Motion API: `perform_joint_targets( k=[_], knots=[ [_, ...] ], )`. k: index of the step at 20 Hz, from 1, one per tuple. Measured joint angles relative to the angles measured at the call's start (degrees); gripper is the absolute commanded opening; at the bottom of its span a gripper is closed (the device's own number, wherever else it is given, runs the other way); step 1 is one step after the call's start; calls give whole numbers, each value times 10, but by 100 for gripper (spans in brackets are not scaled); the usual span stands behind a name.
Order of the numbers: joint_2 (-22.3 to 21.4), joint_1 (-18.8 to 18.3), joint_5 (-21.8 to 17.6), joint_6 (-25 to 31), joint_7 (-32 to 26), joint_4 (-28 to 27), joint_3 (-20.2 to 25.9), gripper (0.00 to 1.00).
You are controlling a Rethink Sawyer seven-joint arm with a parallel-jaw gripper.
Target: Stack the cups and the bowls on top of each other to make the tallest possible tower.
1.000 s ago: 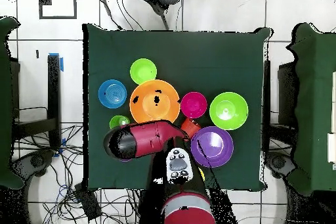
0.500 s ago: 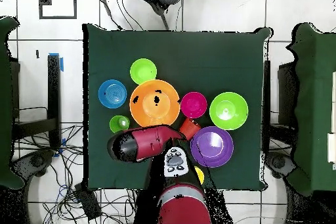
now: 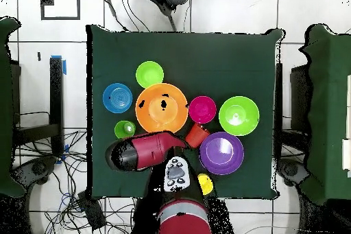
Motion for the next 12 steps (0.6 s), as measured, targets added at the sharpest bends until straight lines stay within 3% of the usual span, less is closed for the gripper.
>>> perform_joint_targets(
  k=[12],
  knots=[
    [-30, 16, 5, 0, 0, 8, -2, 100]
  ],
)
